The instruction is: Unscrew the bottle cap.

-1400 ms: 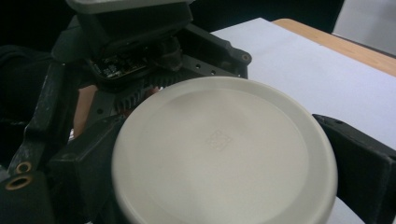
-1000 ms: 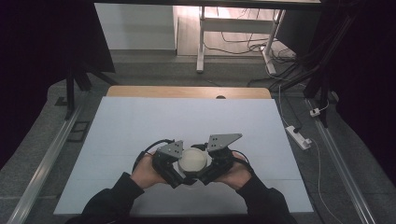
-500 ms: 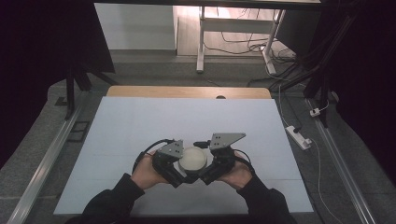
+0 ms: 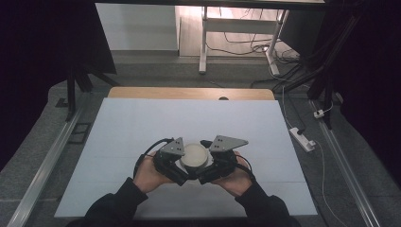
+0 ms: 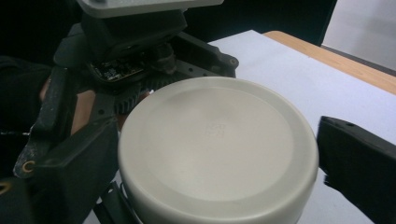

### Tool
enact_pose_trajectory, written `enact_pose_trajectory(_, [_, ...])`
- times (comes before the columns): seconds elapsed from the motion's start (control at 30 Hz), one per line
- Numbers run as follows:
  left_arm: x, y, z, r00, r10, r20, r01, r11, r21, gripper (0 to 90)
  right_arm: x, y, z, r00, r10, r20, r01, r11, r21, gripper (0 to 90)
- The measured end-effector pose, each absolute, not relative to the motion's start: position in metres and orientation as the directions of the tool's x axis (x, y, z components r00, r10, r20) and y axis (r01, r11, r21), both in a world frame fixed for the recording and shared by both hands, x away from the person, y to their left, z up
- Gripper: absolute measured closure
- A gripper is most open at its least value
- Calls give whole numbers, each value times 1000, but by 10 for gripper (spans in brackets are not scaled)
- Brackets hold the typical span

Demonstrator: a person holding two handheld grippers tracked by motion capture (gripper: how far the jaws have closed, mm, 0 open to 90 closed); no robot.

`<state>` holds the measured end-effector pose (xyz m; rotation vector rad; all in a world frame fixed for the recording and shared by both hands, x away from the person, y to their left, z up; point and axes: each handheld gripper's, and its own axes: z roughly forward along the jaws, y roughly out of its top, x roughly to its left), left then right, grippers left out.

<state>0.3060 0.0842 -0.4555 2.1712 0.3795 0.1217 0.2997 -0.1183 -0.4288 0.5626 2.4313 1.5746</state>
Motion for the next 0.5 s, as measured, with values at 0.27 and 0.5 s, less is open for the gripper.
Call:
enact_pose_trajectory(0.27, [307, 86, -454, 957, 284, -65, 216, -543, 812, 74, 298, -118, -429, -919, 391, 50, 197, 345, 918, 69])
enact_pose_trajectory(0.5, [308, 89, -456, 982, 168, -89, 168, -550, 818, 74, 306, -124, -429, -961, 258, 105, 196, 360, 912, 69])
